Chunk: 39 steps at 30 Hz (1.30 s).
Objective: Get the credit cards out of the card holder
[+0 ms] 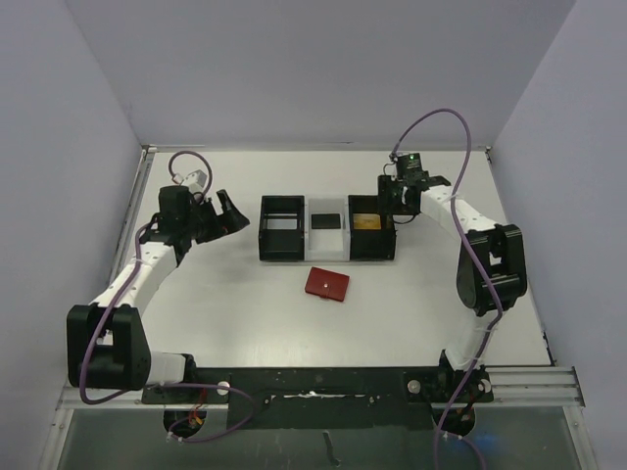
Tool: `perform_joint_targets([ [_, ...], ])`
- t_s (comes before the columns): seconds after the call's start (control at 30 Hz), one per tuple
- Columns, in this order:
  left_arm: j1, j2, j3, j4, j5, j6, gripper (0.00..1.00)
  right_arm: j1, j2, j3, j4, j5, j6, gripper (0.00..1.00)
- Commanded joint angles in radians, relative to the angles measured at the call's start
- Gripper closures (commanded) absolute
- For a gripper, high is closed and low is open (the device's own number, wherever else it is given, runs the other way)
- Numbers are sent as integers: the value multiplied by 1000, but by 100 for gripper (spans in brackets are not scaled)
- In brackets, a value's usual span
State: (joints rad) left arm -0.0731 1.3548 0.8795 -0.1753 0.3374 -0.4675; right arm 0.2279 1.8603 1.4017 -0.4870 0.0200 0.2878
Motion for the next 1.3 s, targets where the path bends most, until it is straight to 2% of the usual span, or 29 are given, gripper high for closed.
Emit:
perform_joint_targets([
  [0.0, -5, -70, -3, 69, 0, -4, 11, -4, -113, 46, -6, 25, -24, 45],
  [0.1, -4, -130, -48, 102, -18, -25, 11, 15, -198, -19, 41, -18, -20, 40],
  [0.23, -2, -216, -119, 152, -44, -71, 11, 82, -317, -191, 185, -144, 27, 39],
  [0.37, 1, -277, -150, 137, -52, -84, 11, 208, -400, -362, 327, -194, 120, 41],
  [0.5, -1, -324, -187, 129, -37, -111, 12, 338, -420, -491, 416, -166, 163, 42],
  [0.7, -20, -352, -274, 146, 10, -177, 17, 387, -354, -538, 424, -126, 220, 44],
  [0.93, -128, -369, -330, 149, -23, -206, 22, 384, -286, -512, 401, -105, 153, 46],
  [1.03, -191, -383, -360, 160, -76, -216, 23, 388, -249, -516, 395, -121, 155, 50],
  [1.2, -256, -389, -398, 178, -94, -252, 25, 399, -263, -618, 453, -161, 198, 56],
  [1.27, -311, -405, -431, 218, -110, -291, 27, 421, -288, -663, 465, -156, 233, 62],
])
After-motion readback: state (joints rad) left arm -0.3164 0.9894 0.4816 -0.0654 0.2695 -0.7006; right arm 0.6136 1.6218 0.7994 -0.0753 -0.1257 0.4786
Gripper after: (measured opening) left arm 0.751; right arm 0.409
